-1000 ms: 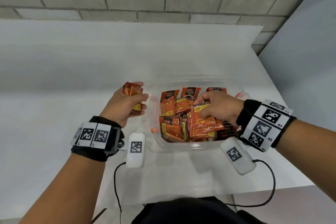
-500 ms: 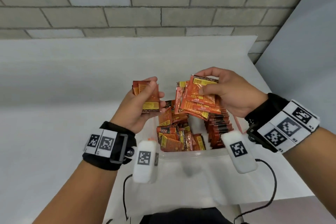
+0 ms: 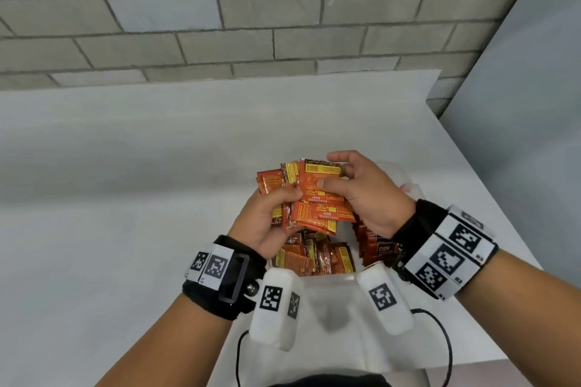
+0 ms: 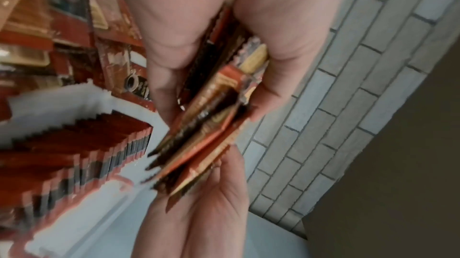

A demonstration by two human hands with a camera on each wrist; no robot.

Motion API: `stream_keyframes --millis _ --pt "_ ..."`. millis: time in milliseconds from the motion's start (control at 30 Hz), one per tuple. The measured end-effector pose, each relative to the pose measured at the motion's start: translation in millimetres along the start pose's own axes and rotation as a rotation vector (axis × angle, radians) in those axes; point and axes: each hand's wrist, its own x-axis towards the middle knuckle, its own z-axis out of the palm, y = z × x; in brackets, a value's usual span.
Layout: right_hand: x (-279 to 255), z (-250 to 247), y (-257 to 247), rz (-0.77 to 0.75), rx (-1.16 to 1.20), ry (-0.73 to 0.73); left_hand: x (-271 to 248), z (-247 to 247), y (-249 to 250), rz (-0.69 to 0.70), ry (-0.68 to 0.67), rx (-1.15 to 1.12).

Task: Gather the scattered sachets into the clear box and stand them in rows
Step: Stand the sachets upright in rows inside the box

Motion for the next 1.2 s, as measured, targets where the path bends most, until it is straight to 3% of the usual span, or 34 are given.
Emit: stream_keyframes --millis 233,433,833,1067,1200 --pt "5 5 0 -0.082 0.140 0.067 -2 7 -8 -0.110 -0.152 -0.057" --pt "0 -2 2 -0.193 -0.265 0.020 -1 12 -9 -0.103 -0.106 -0.120" --pt "-10 -33 4 0.038 0.168 0.039 3 10 -15 -0.051 -0.008 -0.006" --pt "-15 -32 10 0.118 0.082 -0.031 4 17 -16 -0.024 -0.049 -0.004" --pt "-14 -40 4 0.107 0.133 -0.031 7 17 -15 -0.029 0.010 -0.019"
